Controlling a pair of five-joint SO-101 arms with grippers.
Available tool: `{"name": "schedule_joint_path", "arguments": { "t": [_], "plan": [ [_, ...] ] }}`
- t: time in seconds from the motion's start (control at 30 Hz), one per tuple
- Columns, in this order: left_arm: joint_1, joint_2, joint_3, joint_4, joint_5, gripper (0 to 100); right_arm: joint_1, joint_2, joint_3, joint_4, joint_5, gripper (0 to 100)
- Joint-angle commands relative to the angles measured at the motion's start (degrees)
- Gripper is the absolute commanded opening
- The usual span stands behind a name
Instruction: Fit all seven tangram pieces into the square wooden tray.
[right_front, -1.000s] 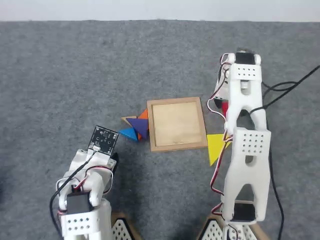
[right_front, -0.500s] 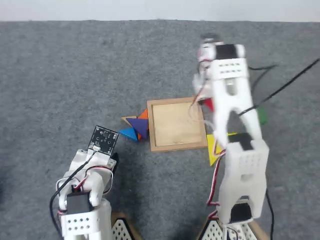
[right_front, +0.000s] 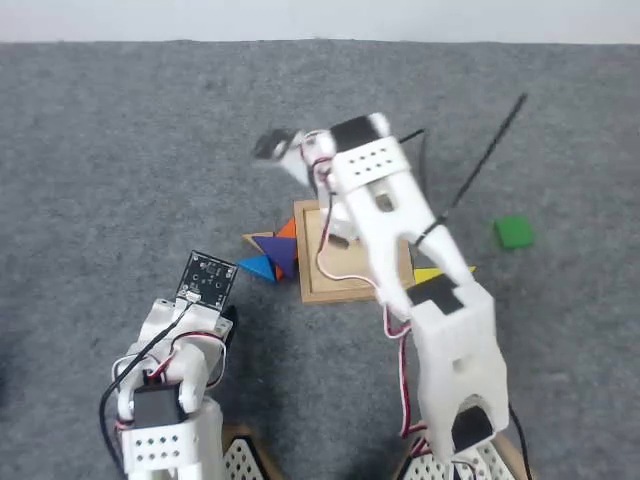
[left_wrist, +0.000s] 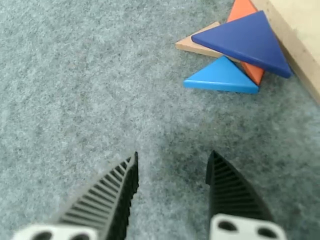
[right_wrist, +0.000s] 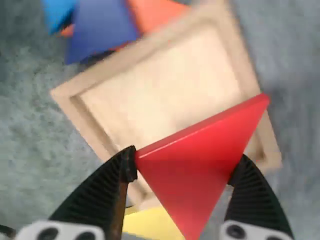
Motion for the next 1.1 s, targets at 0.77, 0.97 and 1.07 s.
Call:
{"name": "schedule_joint_path", "arguments": {
  "t": [0.77, 0.97, 1.07],
  "plan": [
    [-0.35, -0.97, -0.48, 0.44, -0.79, 21, 1.98, 5.93, -8.09, -2.15, 24.53, 48.5],
    [-0.35, -0.97, -0.48, 0.44, -0.79, 21, 4.00, 5.49, -12.84, 2.51, 20.48, 42.9],
    [-0.35, -0.97, -0.48, 0.44, -0.79, 21, 6.11, 6.11, -12.31, 4.44, 20.40, 41.3]
  ]
}}
